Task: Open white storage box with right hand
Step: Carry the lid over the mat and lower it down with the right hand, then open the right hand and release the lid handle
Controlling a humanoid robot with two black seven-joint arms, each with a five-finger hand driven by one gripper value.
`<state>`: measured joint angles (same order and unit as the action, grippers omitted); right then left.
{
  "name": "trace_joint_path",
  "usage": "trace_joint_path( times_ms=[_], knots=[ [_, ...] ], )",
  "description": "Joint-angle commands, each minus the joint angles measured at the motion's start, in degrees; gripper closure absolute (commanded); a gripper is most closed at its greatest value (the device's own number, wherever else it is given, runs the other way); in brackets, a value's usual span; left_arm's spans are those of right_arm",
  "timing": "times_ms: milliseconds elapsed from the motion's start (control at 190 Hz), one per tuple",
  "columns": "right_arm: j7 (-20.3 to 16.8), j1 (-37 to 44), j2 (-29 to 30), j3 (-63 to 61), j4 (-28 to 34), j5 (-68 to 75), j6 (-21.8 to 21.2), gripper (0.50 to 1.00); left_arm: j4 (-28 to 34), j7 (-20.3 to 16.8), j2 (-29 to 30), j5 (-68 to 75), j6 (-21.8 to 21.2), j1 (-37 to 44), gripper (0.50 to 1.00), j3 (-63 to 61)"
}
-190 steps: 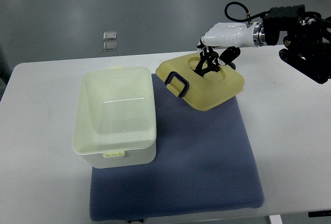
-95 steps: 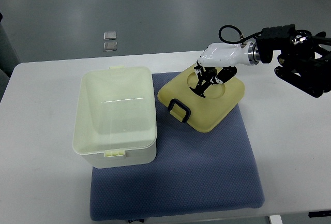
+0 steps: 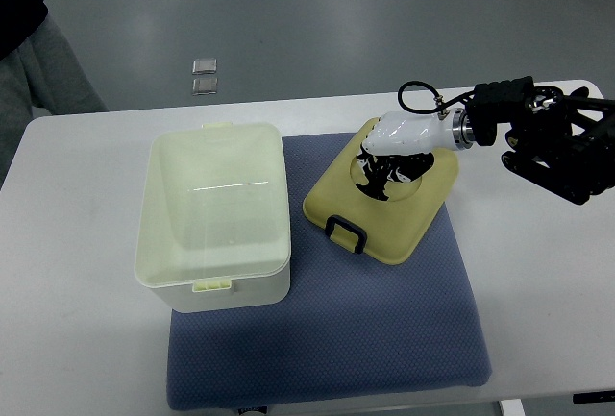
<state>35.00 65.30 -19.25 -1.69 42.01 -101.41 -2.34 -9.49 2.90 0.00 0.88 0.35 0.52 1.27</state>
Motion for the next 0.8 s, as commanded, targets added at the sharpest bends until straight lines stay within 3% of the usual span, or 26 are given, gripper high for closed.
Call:
trace_joint_path(
  times_ms=[0,352,793],
  knots=[
    [0.00,-0.26,0.00,-0.25,-0.09,0.16,-0.47,0.591,0.00,0.00,0.00,0.00,0.00,0.01,0.500,0.04],
    [0.00,-0.79,-0.61,-1.57,-0.35,1.57,-1.26,0.572,0.00,0.00,0.00,0.00,0.00,0.01,0.500,0.04],
    [0.00,1.76,-4.65,-8.51,-0.62,38.83,-2.93,0.572,0.00,0.00,0.00,0.00,0.00,0.01,0.500,-0.04]
  ],
)
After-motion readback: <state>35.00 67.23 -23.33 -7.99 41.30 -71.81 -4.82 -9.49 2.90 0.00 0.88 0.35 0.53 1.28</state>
